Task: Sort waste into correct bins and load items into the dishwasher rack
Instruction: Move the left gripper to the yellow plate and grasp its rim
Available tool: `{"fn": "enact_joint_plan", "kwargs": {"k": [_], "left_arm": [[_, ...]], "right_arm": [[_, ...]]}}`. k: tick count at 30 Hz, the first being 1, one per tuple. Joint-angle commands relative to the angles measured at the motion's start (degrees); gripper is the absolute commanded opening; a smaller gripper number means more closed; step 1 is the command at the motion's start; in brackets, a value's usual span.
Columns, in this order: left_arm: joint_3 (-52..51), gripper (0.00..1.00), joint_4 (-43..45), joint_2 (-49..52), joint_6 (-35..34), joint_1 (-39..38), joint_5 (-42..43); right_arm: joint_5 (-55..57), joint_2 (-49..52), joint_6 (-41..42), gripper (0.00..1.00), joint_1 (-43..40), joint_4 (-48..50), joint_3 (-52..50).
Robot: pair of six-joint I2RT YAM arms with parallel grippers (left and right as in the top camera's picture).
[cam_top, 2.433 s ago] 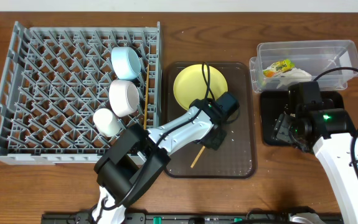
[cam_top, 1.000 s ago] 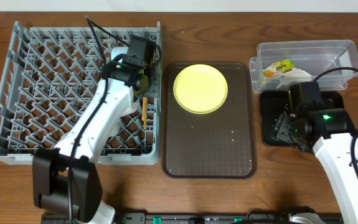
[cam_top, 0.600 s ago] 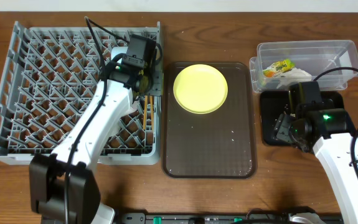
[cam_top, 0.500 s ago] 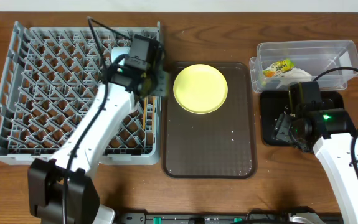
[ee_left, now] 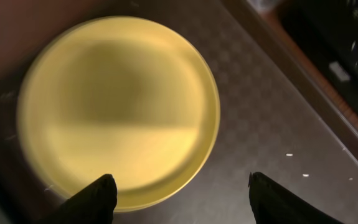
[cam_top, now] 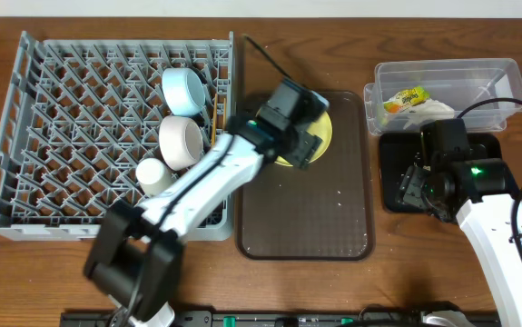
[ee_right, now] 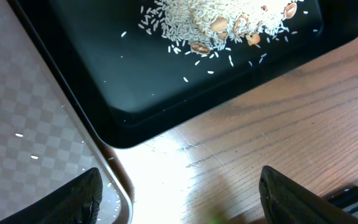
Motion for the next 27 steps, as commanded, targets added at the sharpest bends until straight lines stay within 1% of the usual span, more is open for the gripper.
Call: {"fn": "enact_joint_plan", "kwargs": {"k": [1,6,17,19,20,24,26,27], "left_arm": [[0.13,0.70,1.36,3.78,3.43,-1.81,0.28],[0.13,0.71,4.44,8.48,3.82,-3.28,-2.99],[0.11,0.70,5.86,15.39,3.78,-3.37,-3.15],[0.11,0.63,5.79,16.00,3.69,-3.37,-3.10],[0.11,0.53,5.60,16.15,3.52,-3.39,-3.08],[-0.09,0.23,4.52,16.22,3.32,-4.13,-3.10],[-0.09,0.13,4.07,16.20,3.32,-4.63,-3.10],[-0.07,0.11,3.80,16.20,3.32,-5.03,-3.10]], "right_arm": [[0.42,-0.70,0.87,0.79,-0.37,-0.13,0.39],[0.44,-0.70,0.87,0.79,-0.37,-0.13,0.39],[0.44,-0.70,0.87,0.79,-0.37,-0.13,0.39],[0.44,-0.70,0.87,0.79,-0.37,-0.13,0.39],[0.44,-0.70,0.87,0.79,-0.37,-0.17,0.39],[0.44,-0.70,0.87,0.79,-0.37,-0.55,0.39],[0.46,-0.70,0.87,0.79,-0.37,-0.55,0.39],[0.44,-0.70,0.87,0.79,-0.37,-0.55,0.39]]}}
